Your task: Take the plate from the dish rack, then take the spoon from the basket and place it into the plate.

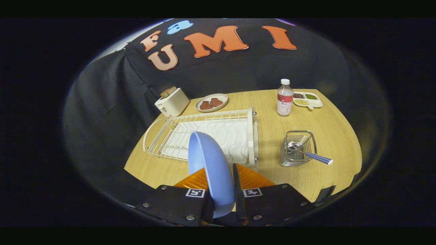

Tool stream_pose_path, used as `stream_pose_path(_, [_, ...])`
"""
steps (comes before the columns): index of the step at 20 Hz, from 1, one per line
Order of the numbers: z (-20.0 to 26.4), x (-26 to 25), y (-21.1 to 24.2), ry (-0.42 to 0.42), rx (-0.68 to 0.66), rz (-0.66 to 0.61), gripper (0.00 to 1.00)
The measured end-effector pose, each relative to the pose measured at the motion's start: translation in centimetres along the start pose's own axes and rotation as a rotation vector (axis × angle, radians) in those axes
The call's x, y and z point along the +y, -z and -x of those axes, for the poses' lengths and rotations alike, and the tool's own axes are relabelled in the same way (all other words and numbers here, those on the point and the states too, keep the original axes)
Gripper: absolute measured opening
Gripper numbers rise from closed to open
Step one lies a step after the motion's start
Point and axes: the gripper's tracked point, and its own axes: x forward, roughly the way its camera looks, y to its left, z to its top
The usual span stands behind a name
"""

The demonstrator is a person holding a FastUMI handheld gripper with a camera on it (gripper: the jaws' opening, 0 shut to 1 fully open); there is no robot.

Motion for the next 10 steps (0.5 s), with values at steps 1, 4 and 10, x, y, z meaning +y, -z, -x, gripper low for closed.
stream_pose_path(1, [0.0,-0.3,1.0,-0.007,0.004,-0.003,0.26])
stream_pose_path(4, [-0.2,-1.0,3.5,-0.029,0.013,-0.038,0.26])
stream_pose_path(10, [-2.6,-1.7,8.3,-0.073,0.044,-0.120,0.26])
